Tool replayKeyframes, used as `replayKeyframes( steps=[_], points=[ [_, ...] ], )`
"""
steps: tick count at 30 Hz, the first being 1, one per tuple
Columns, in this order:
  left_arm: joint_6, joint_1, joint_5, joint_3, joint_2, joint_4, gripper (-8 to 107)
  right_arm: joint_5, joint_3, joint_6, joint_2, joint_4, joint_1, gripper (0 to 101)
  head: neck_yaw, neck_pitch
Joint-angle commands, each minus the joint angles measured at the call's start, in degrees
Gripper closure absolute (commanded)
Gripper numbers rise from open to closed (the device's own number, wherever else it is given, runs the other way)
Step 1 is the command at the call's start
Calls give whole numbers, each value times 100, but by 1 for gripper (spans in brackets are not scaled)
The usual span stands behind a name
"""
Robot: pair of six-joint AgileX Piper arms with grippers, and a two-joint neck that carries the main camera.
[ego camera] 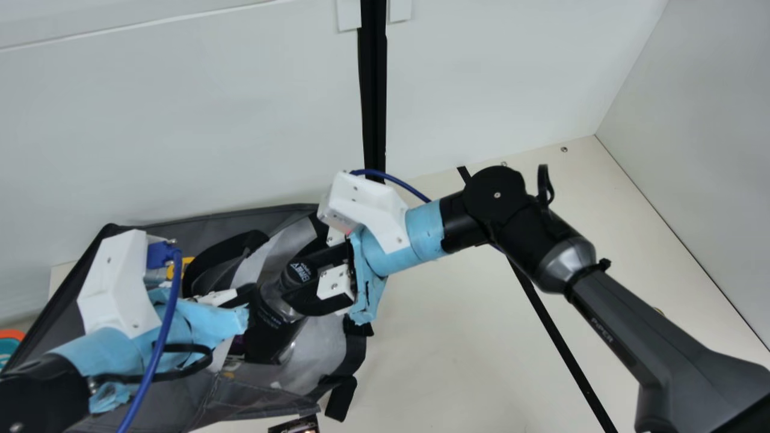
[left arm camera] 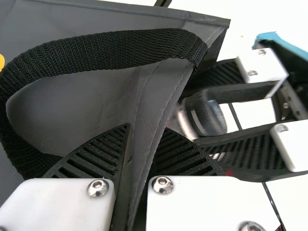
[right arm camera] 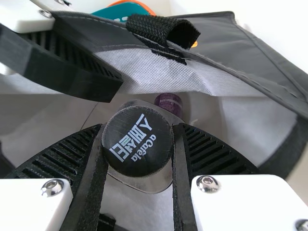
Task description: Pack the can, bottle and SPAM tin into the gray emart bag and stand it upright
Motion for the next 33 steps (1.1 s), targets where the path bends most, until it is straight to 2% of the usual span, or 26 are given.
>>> replayKeyframes(
  steps=[1,14,24,33],
  points=[
    [0,0,0,0,0,0,107,-45,7,-2,46,12,49,101,-5,-130],
    [0,0,0,0,0,0,107,-375,-54,76,404,16,460,101,-5,-130],
    [0,0,0,0,0,0,107,-457,-130,140,540,-45,586,101,-5,-130],
    [0,0,0,0,0,0,107,-430,-169,139,569,-116,562,71,-5,-130]
  ],
)
